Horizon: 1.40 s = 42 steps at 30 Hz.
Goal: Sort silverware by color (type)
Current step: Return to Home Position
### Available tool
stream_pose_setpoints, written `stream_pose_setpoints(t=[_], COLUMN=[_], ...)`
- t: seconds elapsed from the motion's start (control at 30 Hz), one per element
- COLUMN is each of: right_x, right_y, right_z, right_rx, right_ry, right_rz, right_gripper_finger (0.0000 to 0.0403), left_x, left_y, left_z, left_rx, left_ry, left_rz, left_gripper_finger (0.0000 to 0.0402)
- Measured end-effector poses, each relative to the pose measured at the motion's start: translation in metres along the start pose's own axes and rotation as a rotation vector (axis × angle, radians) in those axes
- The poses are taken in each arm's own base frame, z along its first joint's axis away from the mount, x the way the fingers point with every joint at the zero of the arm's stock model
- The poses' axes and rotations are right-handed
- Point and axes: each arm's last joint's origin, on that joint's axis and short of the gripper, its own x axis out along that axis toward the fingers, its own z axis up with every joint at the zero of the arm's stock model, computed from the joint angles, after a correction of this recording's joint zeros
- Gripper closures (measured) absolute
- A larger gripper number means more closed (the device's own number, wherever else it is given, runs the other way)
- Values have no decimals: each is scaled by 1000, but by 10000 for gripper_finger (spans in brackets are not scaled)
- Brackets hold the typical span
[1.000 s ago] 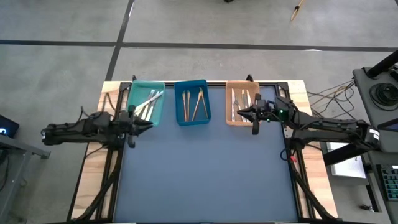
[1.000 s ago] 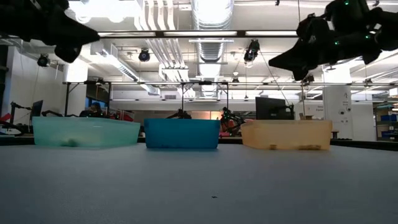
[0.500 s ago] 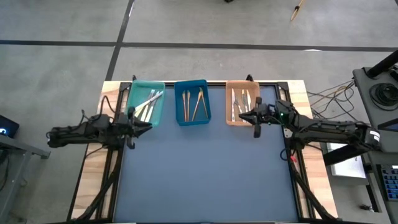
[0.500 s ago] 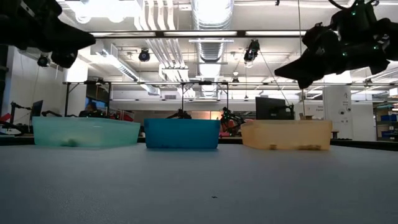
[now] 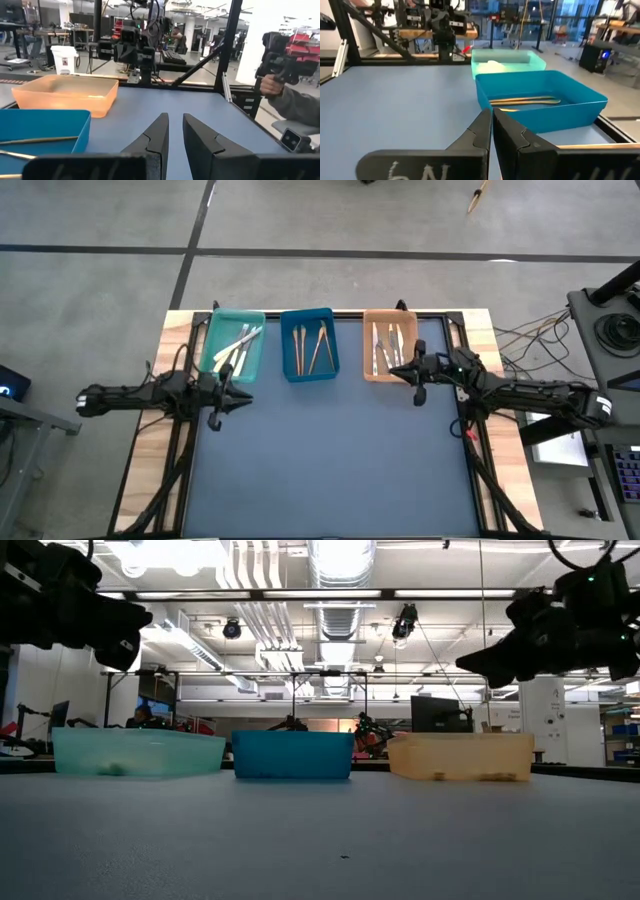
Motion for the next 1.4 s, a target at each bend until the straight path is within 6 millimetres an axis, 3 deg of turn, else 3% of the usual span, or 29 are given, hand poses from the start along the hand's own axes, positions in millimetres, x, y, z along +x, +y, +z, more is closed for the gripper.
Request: stream_pose_setpoints(t=[0.1, 0.43, 0.6, 0.9, 1.17, 1.4], right_x=[-6, -12, -16, -19, -17, -17], right_y=[2, 4, 9, 7, 2, 3], right_z=[-6, 3, 8, 7, -7, -17], right_rx=[-10, -57, -114, -91, 307, 364], right_ry=[-25, -95, -146, -134, 8, 101], right_rz=[-1, 8, 155, 183, 29, 21], right_gripper_finger=[394, 394, 394, 394, 394, 394], left_x=[0, 0, 1, 1, 1, 1], left_y=[0, 2, 3, 3, 3, 3], left_z=[-1, -2, -3, -3, -3, -3], left_rx=[2, -39, -37, -37, -36, -36], left_ry=[-2, 5, 18, 22, 22, 22], left_rz=[1, 75, 95, 99, 100, 101], left_gripper_finger=[363, 363, 363, 363, 363, 363])
